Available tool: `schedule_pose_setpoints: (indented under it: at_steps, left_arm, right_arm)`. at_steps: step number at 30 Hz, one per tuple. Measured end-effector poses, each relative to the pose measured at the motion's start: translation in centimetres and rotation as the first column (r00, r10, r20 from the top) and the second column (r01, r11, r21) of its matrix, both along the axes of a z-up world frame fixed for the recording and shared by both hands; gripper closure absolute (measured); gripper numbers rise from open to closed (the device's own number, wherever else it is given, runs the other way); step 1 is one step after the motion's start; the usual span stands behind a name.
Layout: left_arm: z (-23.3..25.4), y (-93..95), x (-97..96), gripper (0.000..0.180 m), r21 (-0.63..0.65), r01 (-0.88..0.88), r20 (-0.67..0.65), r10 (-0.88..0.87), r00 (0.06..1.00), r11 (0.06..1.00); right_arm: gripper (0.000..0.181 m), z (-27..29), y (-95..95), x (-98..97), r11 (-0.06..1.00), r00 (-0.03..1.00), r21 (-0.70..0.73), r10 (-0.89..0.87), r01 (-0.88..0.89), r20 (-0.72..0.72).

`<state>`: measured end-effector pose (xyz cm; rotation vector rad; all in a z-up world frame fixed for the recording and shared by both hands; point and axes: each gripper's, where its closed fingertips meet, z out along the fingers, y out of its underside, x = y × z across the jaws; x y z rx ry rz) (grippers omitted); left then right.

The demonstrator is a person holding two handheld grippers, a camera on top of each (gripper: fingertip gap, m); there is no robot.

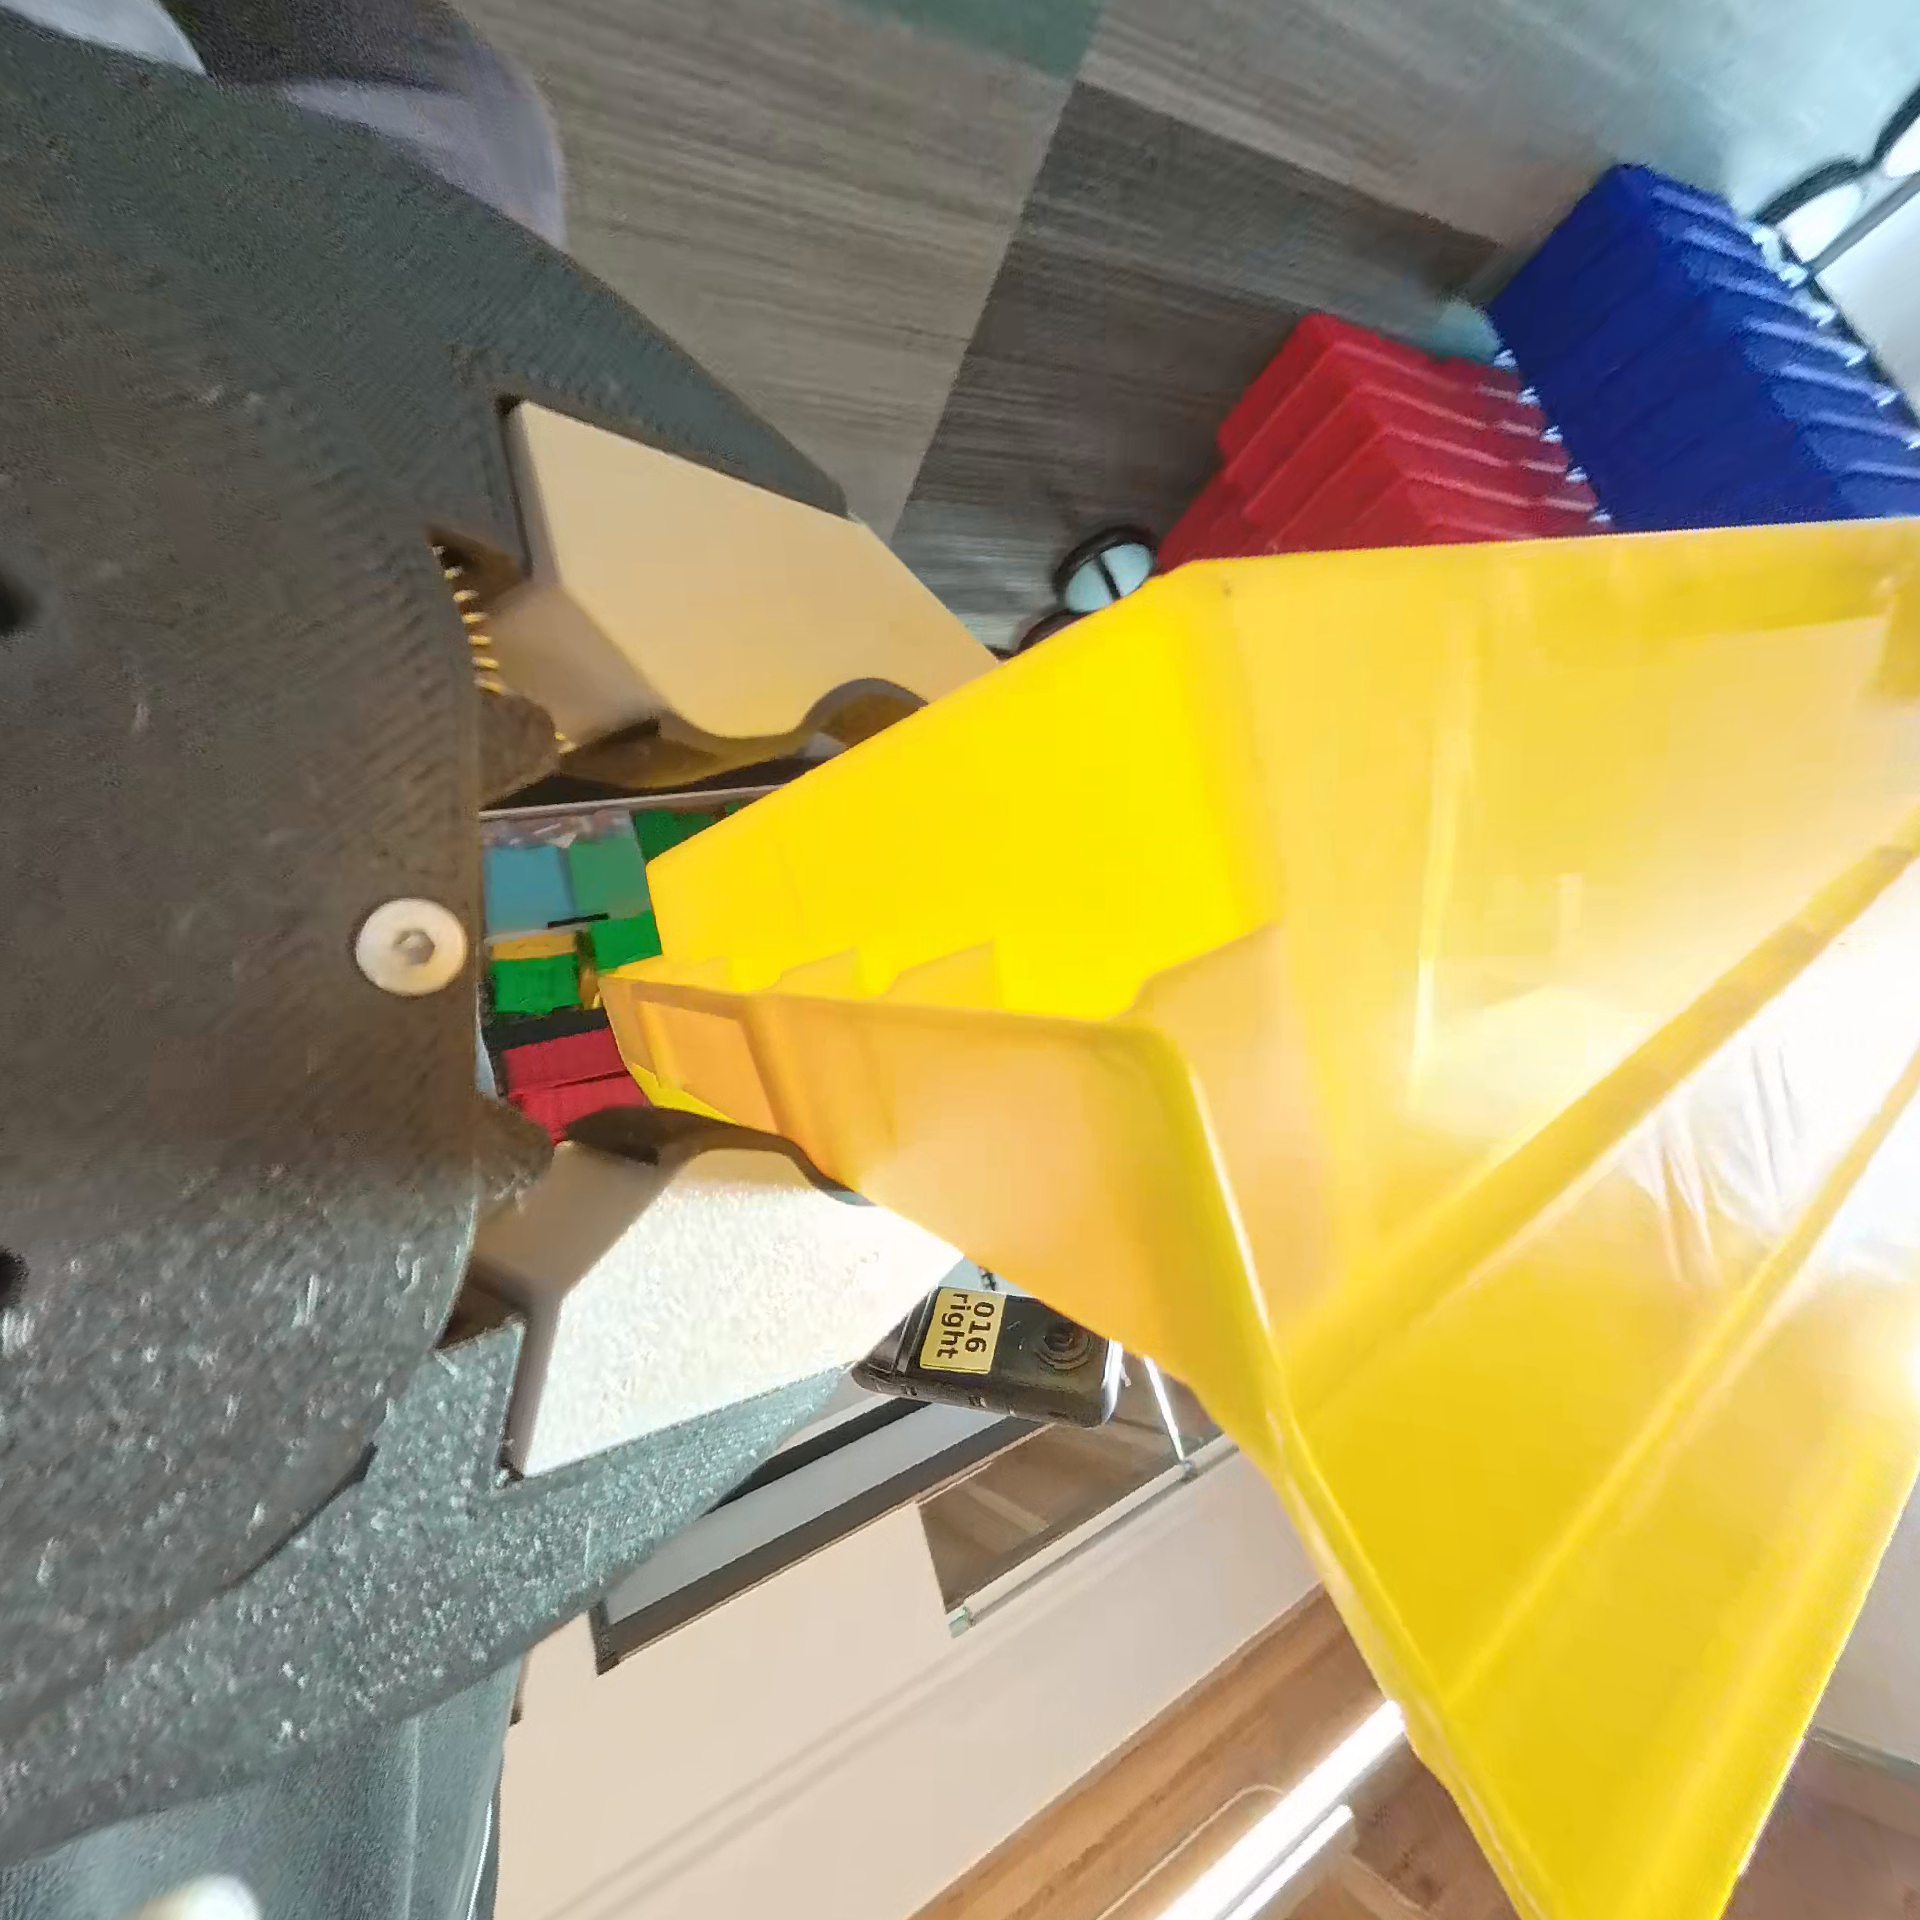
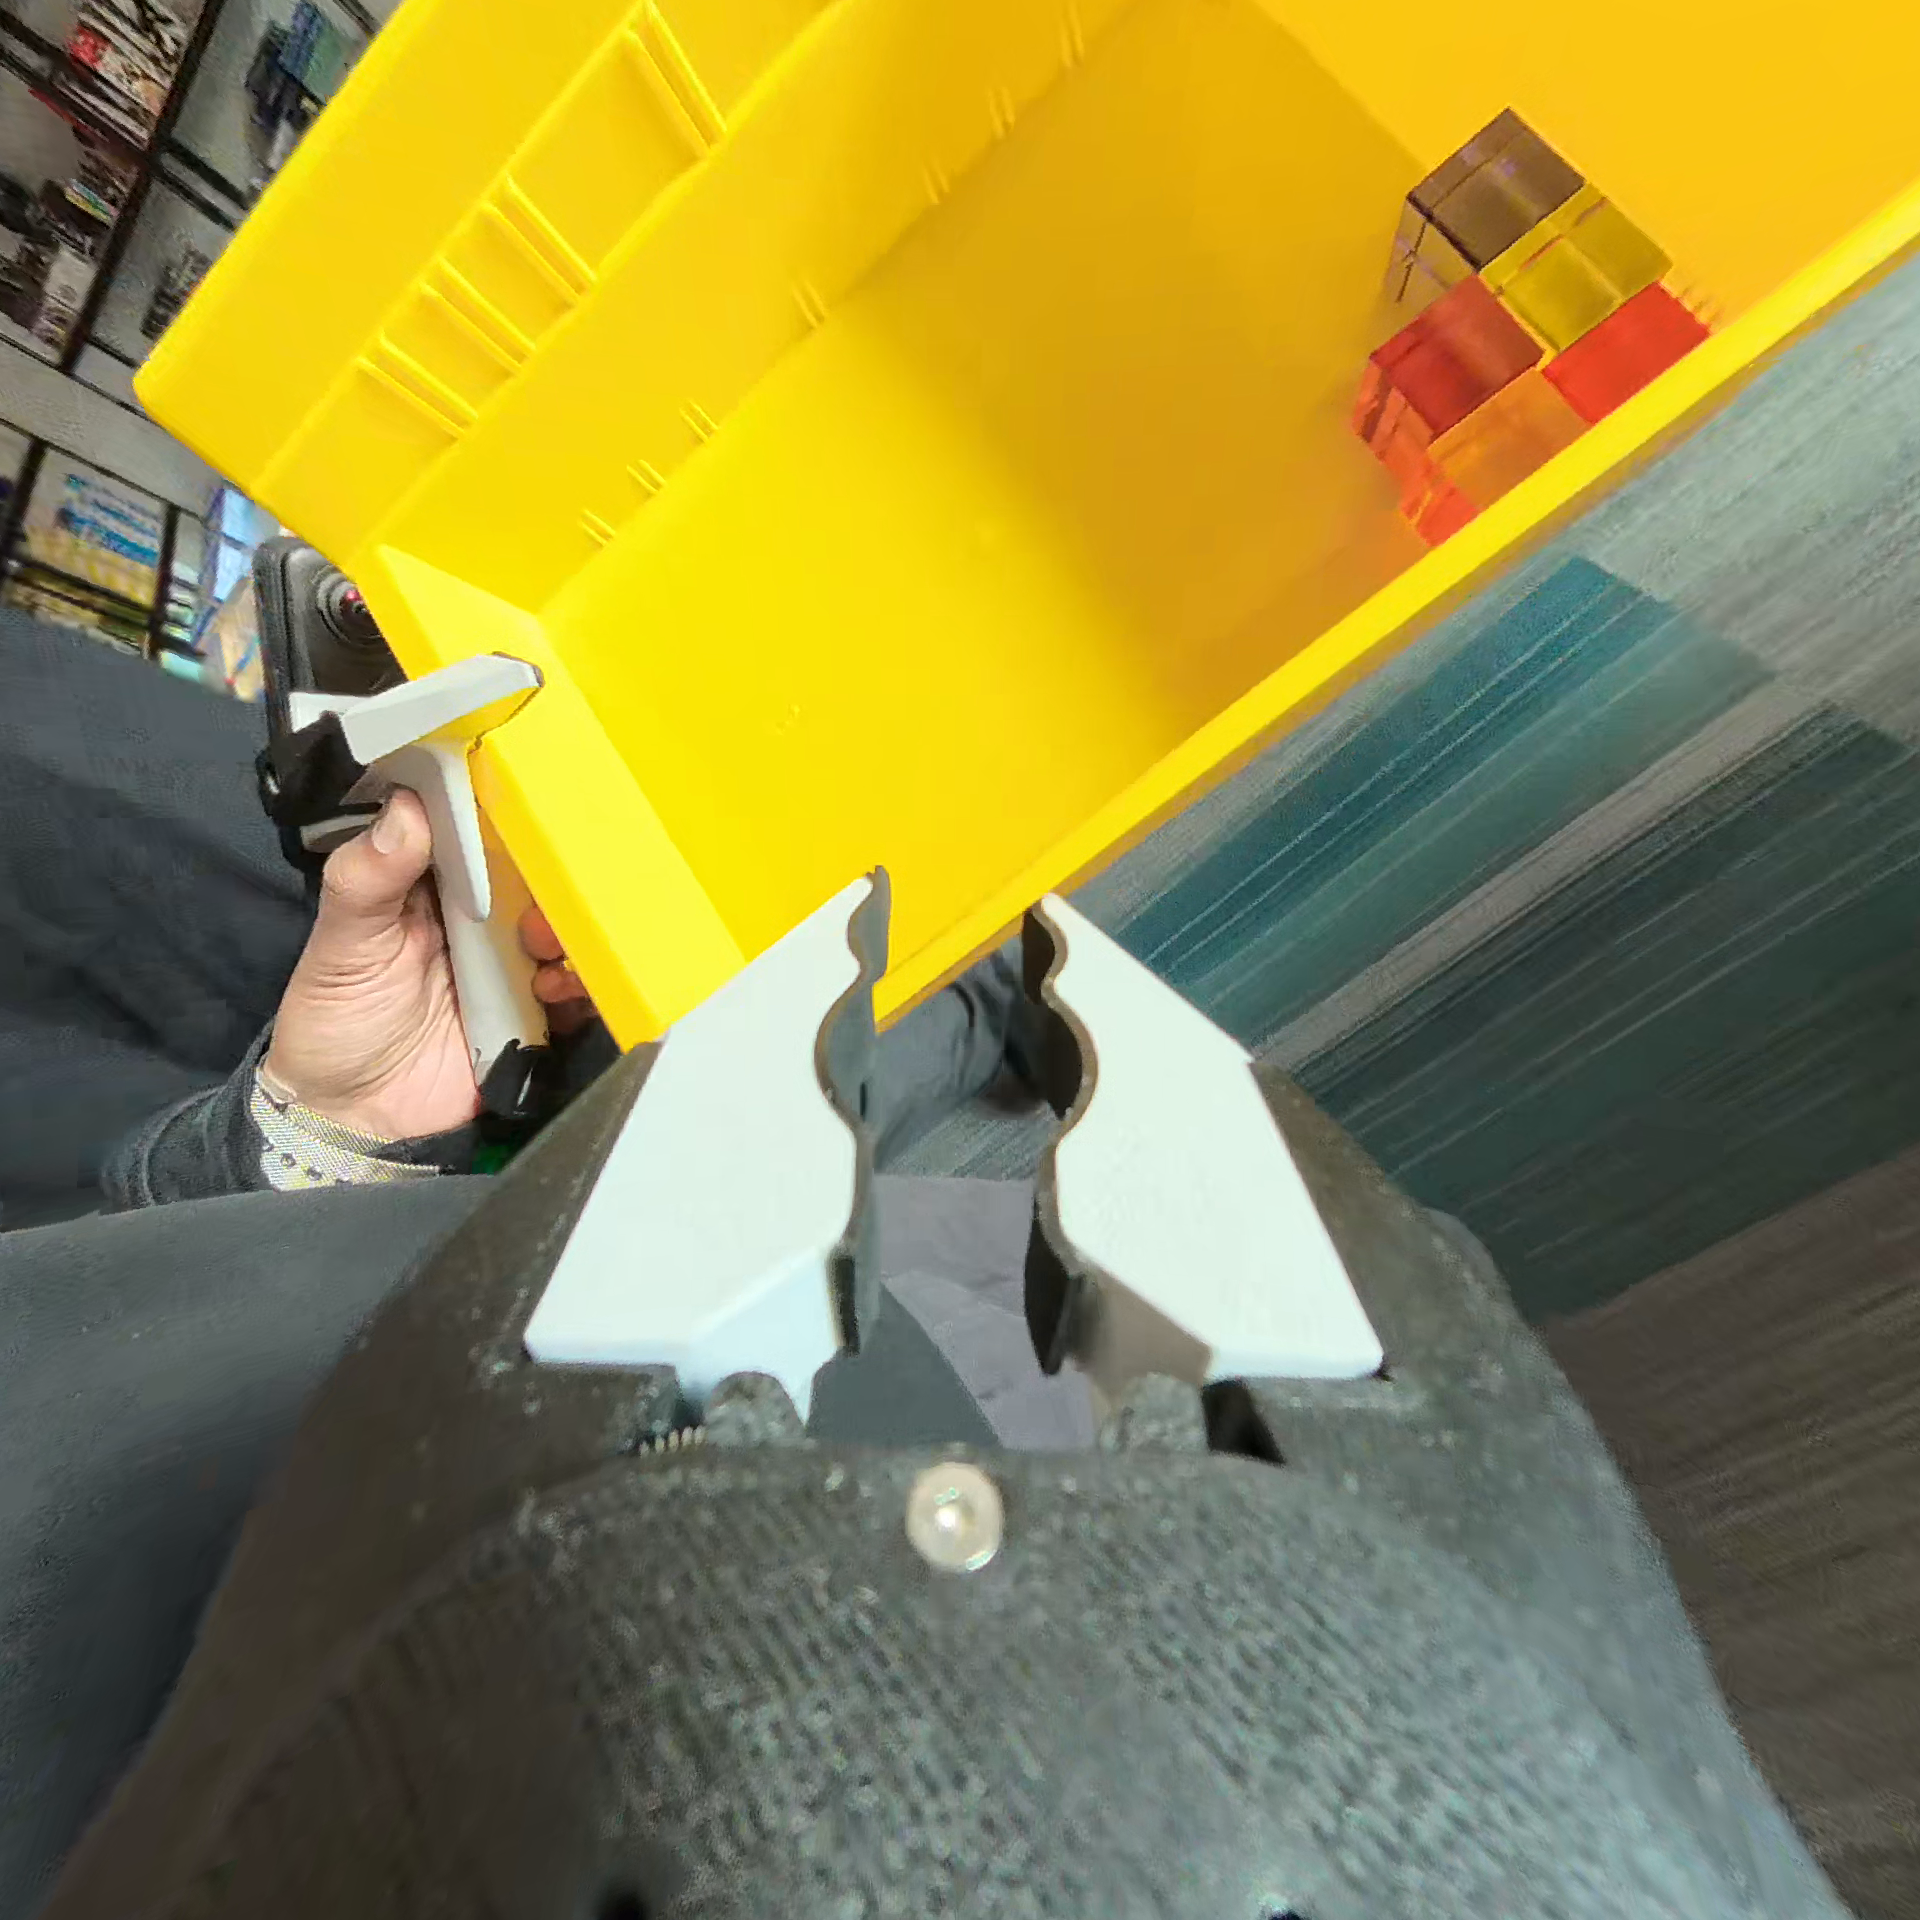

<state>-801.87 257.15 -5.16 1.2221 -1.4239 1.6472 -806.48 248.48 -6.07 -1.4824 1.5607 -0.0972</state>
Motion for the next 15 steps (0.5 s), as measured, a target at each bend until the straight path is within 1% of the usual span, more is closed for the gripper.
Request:
schedule_pose_setpoints:
  at_steps: [3,6,8,11,13,15]
  left_arm:
    - [1.0,0.1,9.8,0.106,0.025,-0.044,0.041,0.043,0.998,0.999]
    - [0.4,0.9,19.7,0.106,0.05,-0.13,0.075,0.126,0.989,0.99]
    - [-0.6,1.8,26.8,0.105,0.062,-0.195,0.085,0.189,0.978,0.979]
    - [-1.9,3.1,37.4,0.106,0.082,-0.304,0.098,0.296,0.95,0.949]
    - [-1.9,4.2,44.3,0.106,0.087,-0.376,0.057,0.372,0.926,0.923]
    - [-1.1,5.7,50.6,0.106,0.095,-0.441,0.047,0.438,0.898,0.893]
  right_arm:
    - [0.157,0.6,0.2,10.2,0.999,0.999,0.034,0.038,-0.039,0.029]
    - [0.157,-0.3,0.8,21.0,0.991,0.995,0.099,0.09,-0.095,0.052]
    - [0.157,-1.5,1.5,28.6,0.976,0.982,0.112,0.18,-0.185,0.055]
    - [0.157,-2.9,2.9,40.2,0.936,0.94,0.083,0.337,-0.341,0.057]
    - [0.156,-2.8,4.0,47.8,0.907,0.911,0.091,0.409,-0.411,0.041]
    - [0.157,-2.0,5.5,54.7,0.866,0.869,0.061,0.494,-0.495,0.034]
